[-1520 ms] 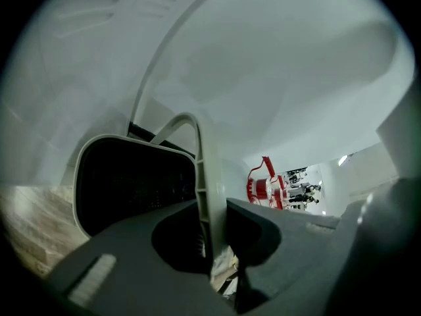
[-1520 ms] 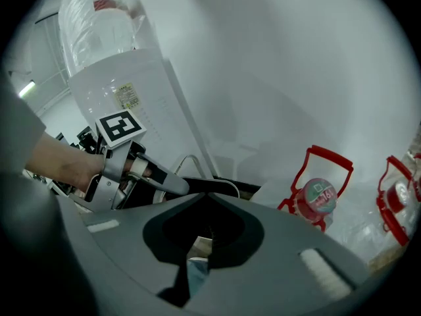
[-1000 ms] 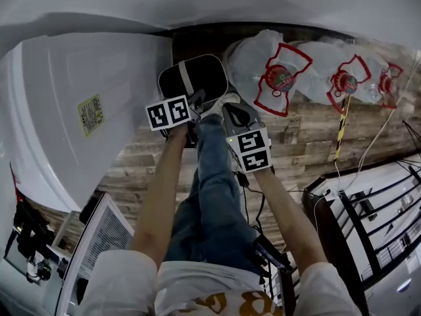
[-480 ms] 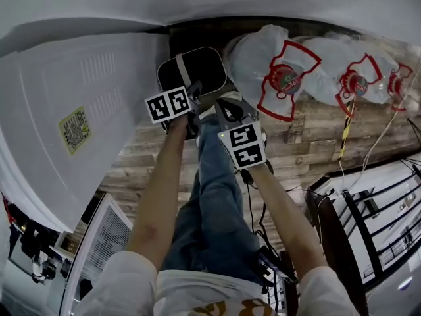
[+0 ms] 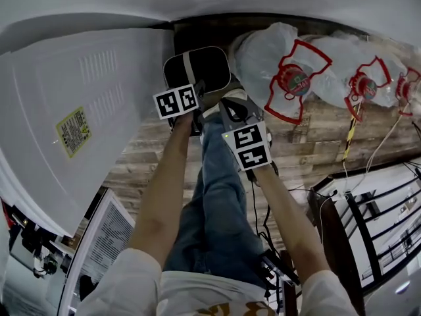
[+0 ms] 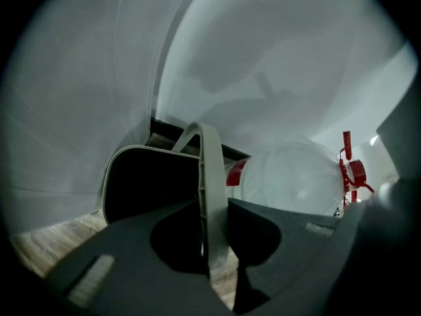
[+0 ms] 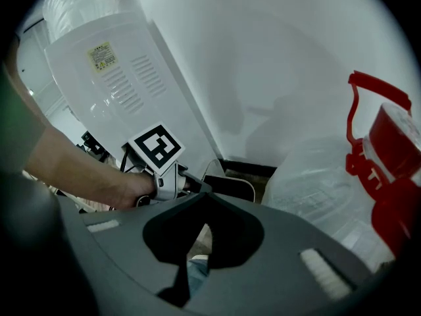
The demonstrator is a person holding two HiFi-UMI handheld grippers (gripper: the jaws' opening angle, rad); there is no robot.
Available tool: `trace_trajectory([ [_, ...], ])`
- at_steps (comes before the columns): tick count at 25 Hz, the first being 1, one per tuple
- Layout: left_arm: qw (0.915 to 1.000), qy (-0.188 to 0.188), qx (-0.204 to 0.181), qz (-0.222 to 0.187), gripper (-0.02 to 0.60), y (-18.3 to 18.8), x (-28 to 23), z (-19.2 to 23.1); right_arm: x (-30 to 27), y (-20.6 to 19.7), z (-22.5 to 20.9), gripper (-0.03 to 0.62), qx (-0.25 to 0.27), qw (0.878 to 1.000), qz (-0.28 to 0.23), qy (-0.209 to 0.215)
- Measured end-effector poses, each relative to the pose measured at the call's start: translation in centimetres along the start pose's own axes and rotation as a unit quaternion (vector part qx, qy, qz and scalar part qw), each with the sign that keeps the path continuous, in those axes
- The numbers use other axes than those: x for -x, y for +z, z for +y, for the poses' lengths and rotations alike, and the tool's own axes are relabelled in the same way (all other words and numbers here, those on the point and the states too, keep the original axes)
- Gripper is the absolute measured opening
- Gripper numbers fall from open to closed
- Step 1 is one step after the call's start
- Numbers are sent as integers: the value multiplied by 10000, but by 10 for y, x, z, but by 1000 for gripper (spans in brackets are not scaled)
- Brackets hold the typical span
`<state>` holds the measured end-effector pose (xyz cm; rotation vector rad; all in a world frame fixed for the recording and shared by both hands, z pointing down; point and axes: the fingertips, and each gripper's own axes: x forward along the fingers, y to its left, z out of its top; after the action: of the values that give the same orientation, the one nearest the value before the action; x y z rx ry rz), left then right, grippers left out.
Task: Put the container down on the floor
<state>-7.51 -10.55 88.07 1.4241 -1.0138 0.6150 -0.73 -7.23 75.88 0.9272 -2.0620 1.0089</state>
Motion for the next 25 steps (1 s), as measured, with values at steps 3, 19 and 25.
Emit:
trace_trajectory([
  [3,9999,21,-107,125,43,-5,-3,-1,0,-3,0,29,-19,10000,26,-4],
  [19,9977,462,-383,307,44,-22,-12,16,-4,-11,-3,29,-55,9999,144,-42],
  [25,9941,1044,-160,260,49,-24,0,40,-11,-9,10,29,-8,9997,212,79],
])
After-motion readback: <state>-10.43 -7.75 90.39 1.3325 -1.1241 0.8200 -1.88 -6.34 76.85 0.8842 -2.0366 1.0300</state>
